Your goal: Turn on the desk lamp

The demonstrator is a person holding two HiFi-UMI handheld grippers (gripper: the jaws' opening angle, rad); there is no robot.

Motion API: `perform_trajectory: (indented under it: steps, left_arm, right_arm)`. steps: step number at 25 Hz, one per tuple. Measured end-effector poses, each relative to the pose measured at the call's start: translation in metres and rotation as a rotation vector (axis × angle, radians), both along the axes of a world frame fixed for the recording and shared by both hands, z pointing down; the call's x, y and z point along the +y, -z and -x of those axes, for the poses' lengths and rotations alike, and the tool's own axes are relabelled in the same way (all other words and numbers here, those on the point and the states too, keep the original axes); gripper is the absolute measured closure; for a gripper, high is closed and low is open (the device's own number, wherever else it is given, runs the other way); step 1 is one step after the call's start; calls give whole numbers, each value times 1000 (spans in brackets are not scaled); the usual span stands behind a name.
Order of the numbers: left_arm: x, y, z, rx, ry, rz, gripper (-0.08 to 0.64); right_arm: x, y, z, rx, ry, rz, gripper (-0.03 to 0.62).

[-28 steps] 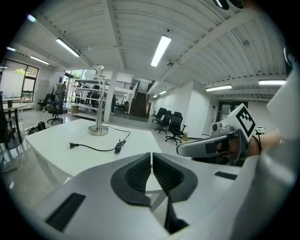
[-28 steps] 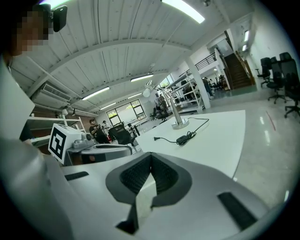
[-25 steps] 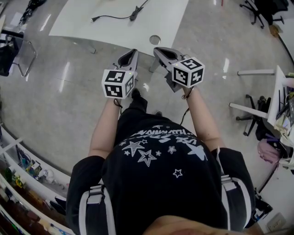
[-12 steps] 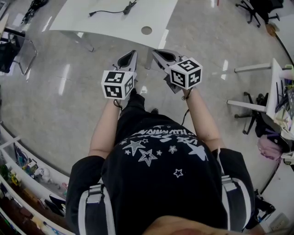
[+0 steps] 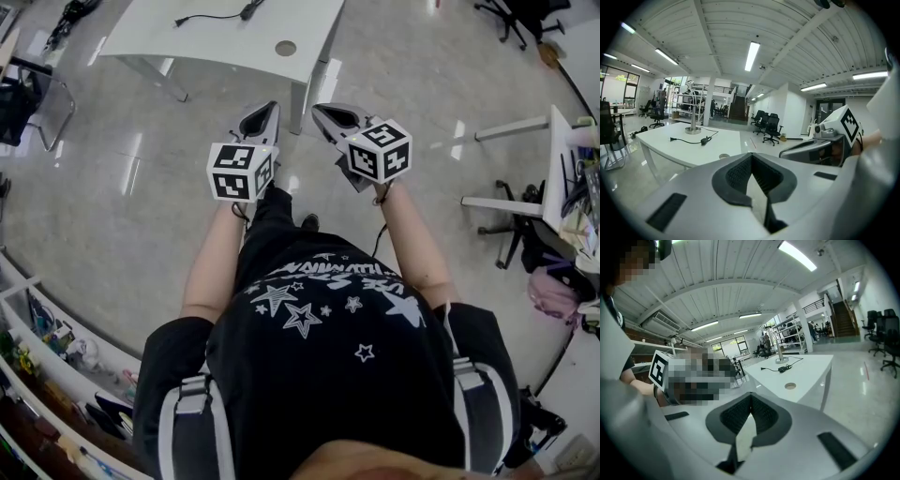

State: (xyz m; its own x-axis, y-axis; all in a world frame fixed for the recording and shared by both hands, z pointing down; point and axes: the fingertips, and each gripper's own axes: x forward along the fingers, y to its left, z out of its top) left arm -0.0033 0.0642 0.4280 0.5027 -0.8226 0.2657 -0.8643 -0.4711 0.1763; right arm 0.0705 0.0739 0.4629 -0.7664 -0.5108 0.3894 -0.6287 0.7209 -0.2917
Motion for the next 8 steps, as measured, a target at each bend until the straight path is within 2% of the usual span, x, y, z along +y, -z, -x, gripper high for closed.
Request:
perform_trajectory:
  steps: [8]
  left_arm:
    - [17,-4,-11,-22,-3,12,552]
  right_arm:
    - [16,-5,-14,-2,-9,12,588]
